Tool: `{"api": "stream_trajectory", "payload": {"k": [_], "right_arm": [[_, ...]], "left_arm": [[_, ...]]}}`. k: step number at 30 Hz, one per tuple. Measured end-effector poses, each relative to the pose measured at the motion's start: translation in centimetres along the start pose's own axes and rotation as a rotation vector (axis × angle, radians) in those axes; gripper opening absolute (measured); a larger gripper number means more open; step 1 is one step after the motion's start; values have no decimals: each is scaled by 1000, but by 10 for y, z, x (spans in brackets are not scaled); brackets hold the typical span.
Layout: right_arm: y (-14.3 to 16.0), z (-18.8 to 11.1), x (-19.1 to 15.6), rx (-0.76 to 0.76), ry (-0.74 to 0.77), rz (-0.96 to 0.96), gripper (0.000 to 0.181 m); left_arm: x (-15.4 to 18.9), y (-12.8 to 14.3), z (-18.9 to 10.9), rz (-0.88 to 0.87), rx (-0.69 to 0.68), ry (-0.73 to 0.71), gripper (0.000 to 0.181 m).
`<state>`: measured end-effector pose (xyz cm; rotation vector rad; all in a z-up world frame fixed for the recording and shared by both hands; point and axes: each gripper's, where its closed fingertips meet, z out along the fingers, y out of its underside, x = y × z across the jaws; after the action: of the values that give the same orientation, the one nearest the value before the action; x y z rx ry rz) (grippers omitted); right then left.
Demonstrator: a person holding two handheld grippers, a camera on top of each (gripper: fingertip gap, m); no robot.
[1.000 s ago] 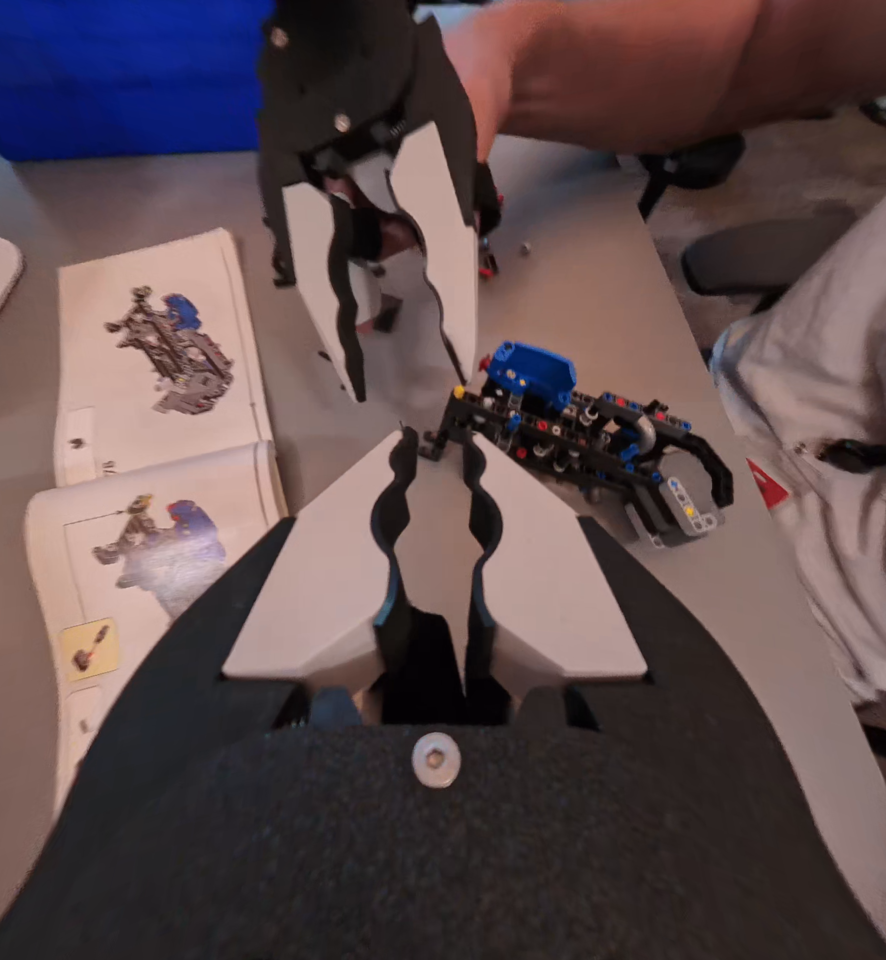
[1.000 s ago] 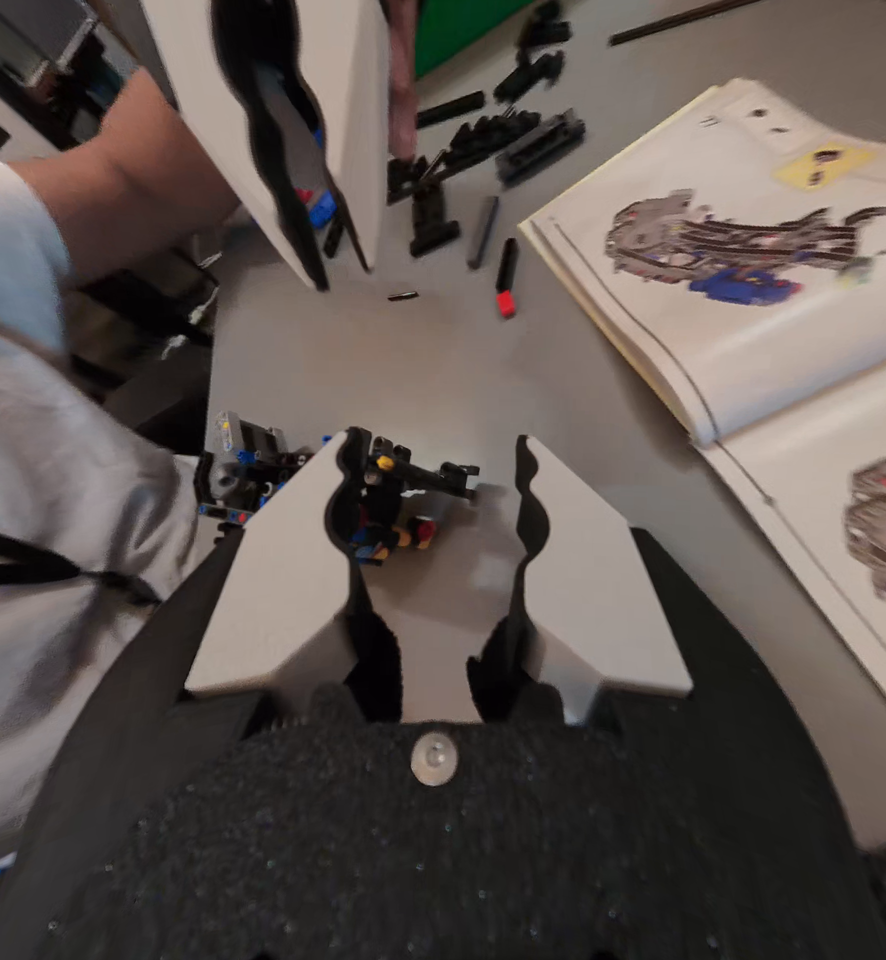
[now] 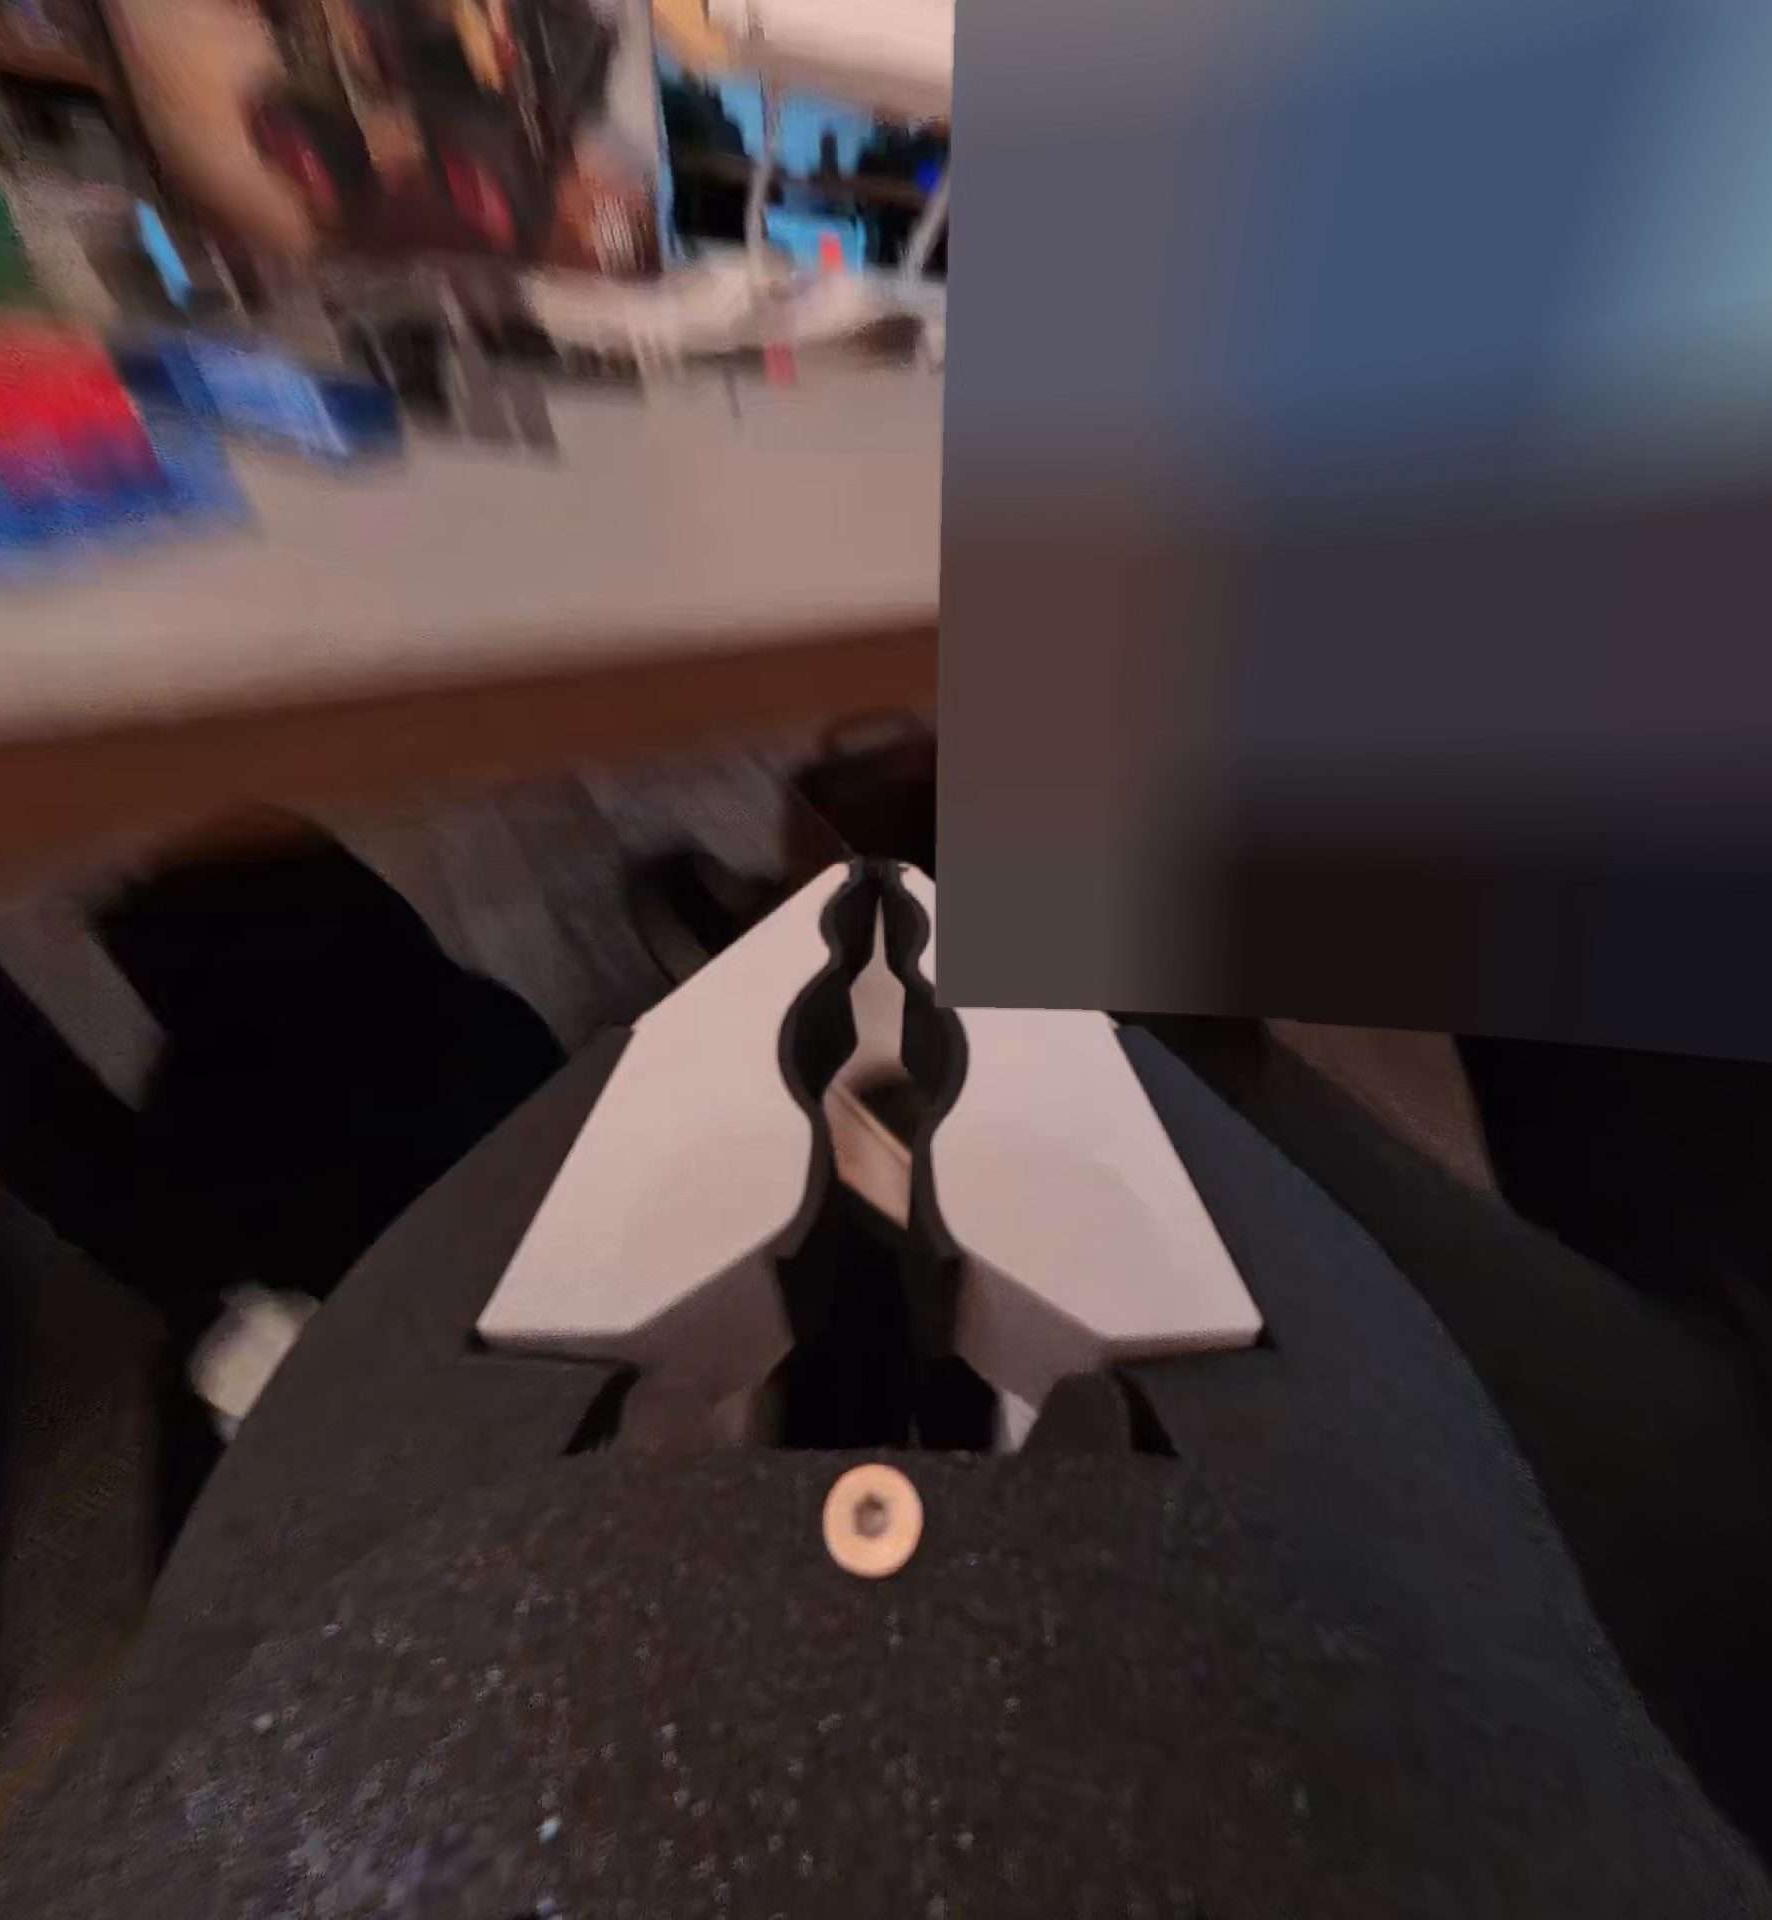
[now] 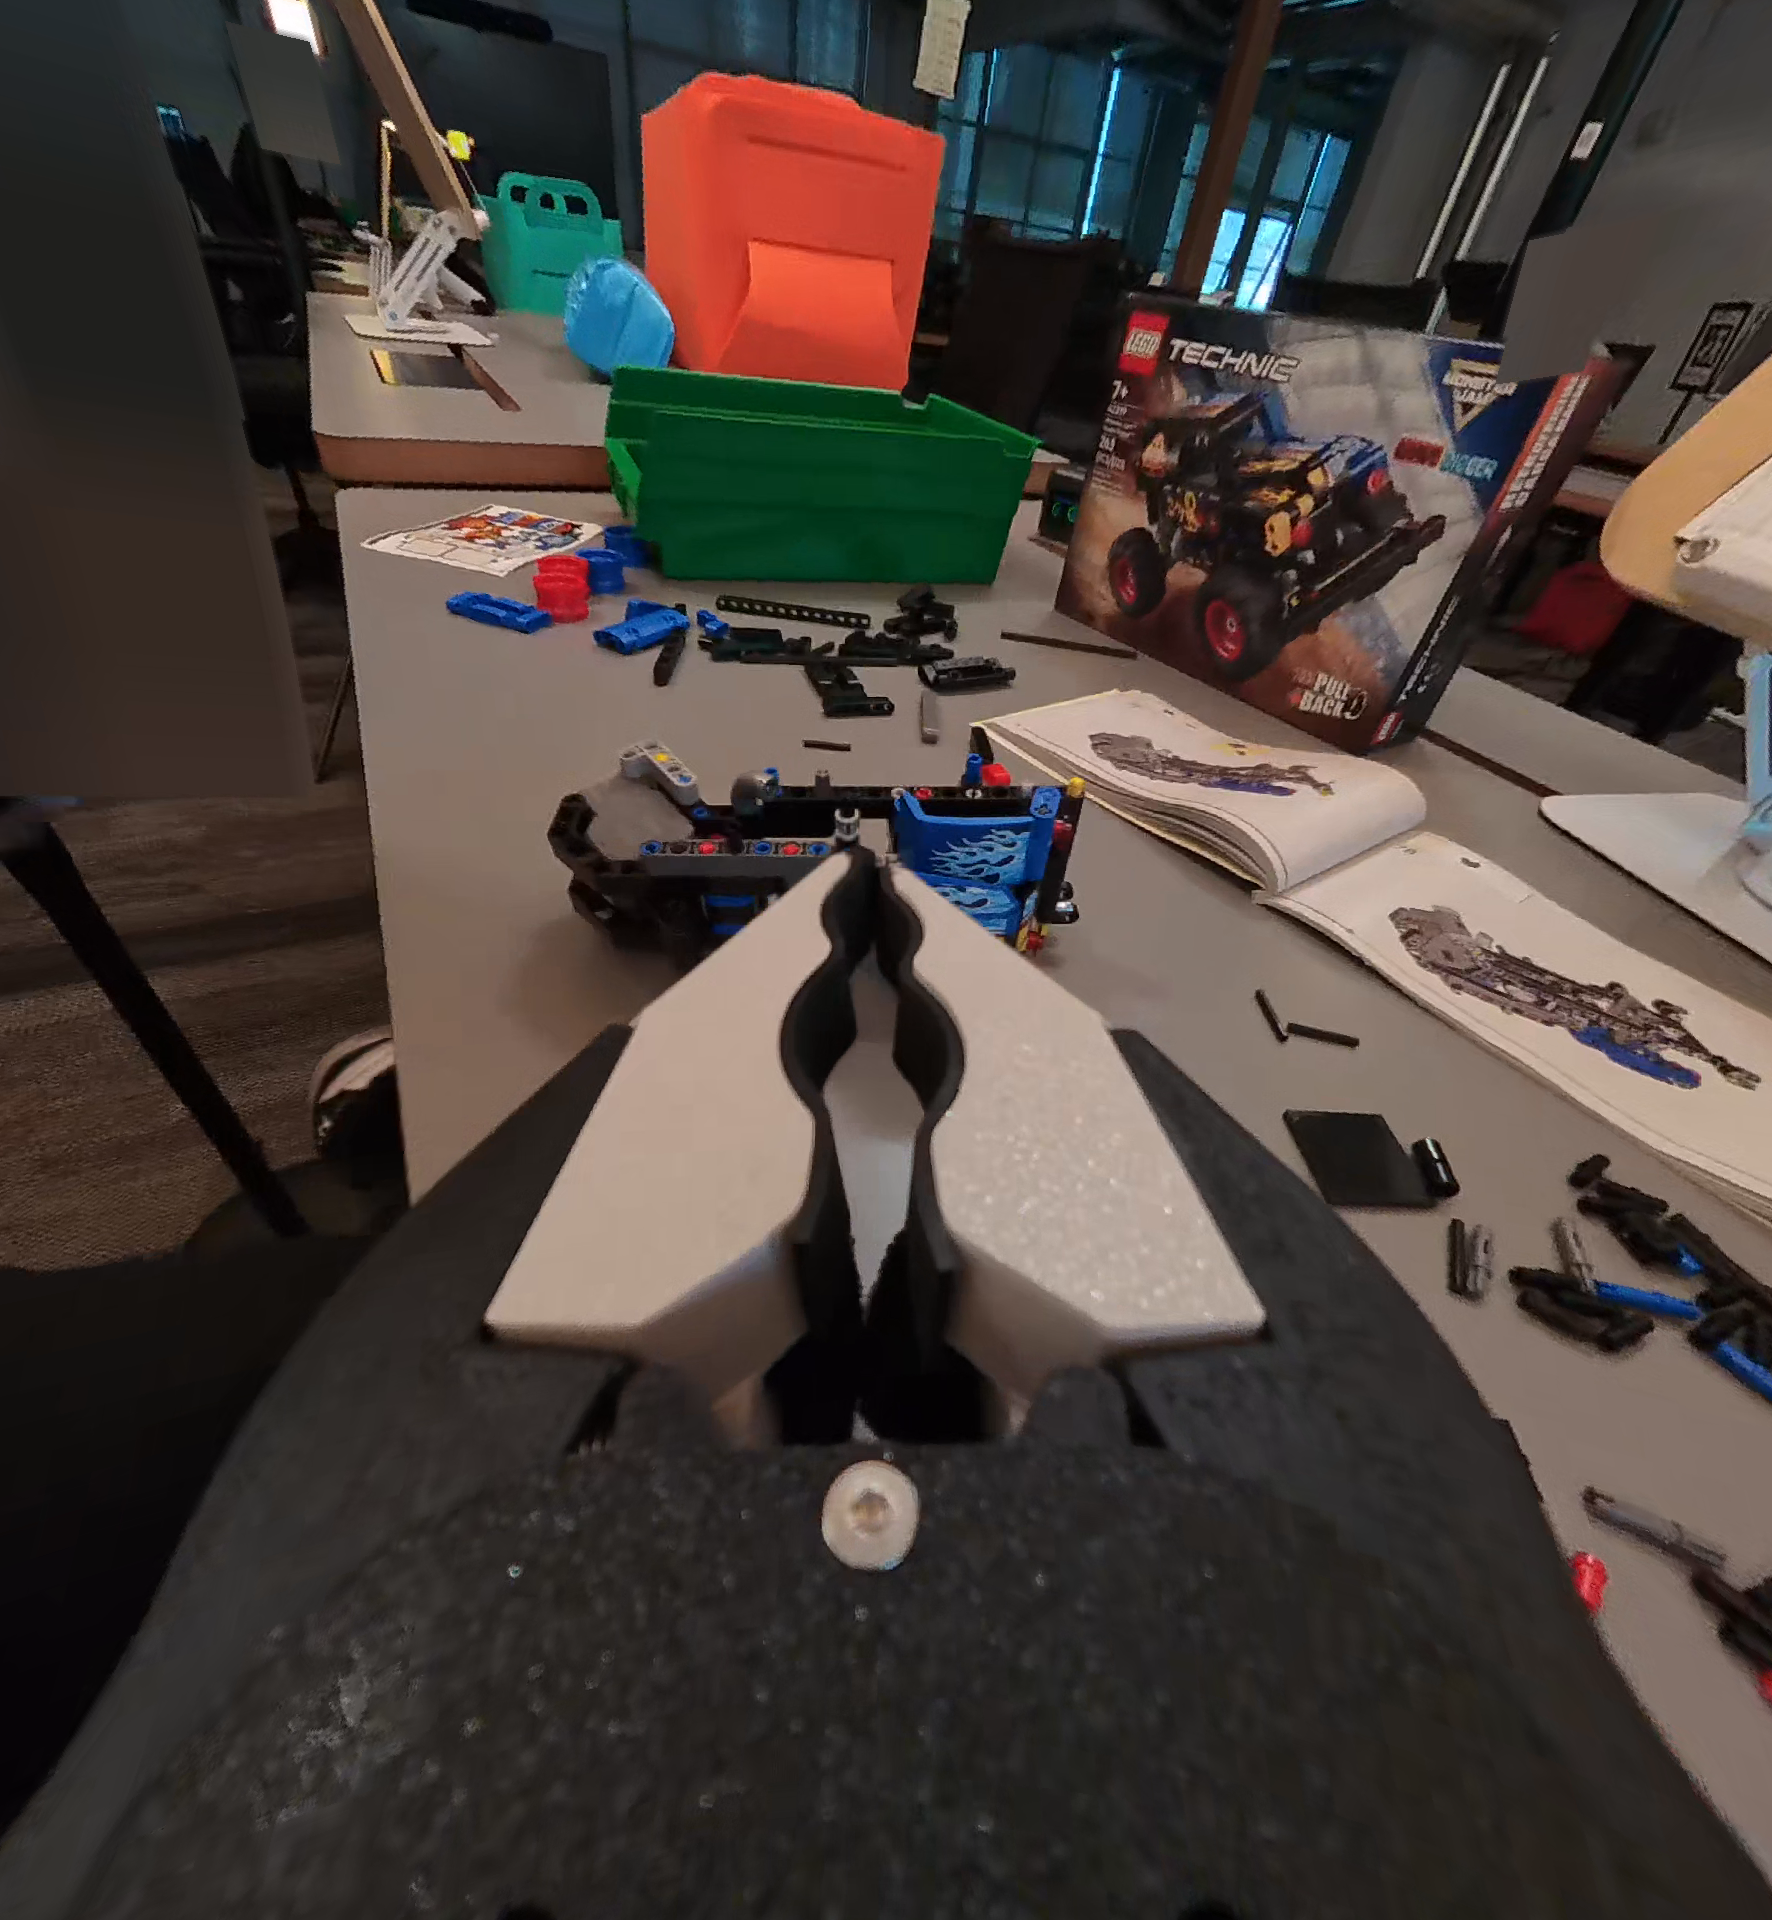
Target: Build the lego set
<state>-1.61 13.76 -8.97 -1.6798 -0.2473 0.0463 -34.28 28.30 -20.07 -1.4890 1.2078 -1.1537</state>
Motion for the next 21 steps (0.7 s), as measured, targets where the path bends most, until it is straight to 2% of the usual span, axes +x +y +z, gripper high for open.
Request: {"api": "stream_trajectory", "payload": {"k": [1, 3, 6, 8, 10, 12, 13, 15, 18, 21], "right_arm": [[4, 2, -2, -23, -7, -6, 0], [9, 5, -2, -55, 8, -24, 0], [10, 2, 4, -56, 34, -6, 0], [11, 3, 7, -62, 53, -3, 0], [15, 4, 8, -92, 73, -13, 0], [21, 5, 10, -127, 90, -2, 0], [22, 4, 11, -129, 101, 8, 0], [29, 6, 6, -164, 80, 21, 0], [34, 10, 4, -199, 75, 15, 0], [33, 8, 6, -185, 90, 35, 0]], "left_arm": [[11, 45, -4, -78, -48, 24, 0], [25, 157, -21, -156, -223, -1, 4], [24, 311, -79, -334, -406, -146, 4], [4, 408, -130, -521, -501, -280, 4], [-29, 508, -187, -626, -639, -449, 5], [-52, 588, -234, -684, -782, -533, 8], [-65, 616, -252, -675, -840, -573, 10], [-92, 652, -271, -729, -831, -641, 9], [-128, 693, -287, -646, -879, -716, 8], [-141, 726, -296, -703, -875, -769, 14]]}}
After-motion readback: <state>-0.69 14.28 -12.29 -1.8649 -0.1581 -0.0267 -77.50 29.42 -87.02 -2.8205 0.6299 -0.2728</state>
